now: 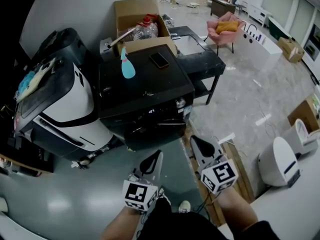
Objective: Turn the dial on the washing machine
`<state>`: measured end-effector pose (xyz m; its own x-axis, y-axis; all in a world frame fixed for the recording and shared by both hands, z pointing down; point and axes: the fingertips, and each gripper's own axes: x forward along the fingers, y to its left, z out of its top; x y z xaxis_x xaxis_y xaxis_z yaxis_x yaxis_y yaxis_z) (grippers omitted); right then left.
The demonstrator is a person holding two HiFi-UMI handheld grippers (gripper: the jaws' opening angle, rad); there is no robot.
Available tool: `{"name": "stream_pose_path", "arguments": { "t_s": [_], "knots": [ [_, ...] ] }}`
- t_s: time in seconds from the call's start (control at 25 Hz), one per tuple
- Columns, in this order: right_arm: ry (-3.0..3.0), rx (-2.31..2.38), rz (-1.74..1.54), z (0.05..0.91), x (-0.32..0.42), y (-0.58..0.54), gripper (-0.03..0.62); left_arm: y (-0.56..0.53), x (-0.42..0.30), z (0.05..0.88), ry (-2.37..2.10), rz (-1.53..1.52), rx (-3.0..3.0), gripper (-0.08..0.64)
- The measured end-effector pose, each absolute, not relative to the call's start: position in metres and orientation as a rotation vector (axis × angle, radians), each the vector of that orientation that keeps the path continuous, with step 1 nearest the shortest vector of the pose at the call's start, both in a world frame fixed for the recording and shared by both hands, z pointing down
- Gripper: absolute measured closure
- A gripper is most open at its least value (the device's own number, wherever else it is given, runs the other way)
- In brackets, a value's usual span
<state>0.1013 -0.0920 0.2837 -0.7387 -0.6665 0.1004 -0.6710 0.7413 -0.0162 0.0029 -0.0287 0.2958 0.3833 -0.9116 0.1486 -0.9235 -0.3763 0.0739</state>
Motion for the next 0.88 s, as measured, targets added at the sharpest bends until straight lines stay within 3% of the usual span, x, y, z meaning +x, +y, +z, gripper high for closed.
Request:
{"name": "stream_pose_path", "arguments": {
  "t_s": [0.44, 0.88],
  "knots": [
    [-2.886, 1.013, 0.119, 0.289, 0.175, -0.026, 0.597, 0.043, 0.074, 0.292, -1.766, 0.150, 2.402, 0.555],
    [-2.918, 0.940, 0.158, 0.283, 0.153, 0.014, 0.597, 0.095, 0.048, 0.281, -1.880, 0.159, 2.333, 0.555]
  ]
}}
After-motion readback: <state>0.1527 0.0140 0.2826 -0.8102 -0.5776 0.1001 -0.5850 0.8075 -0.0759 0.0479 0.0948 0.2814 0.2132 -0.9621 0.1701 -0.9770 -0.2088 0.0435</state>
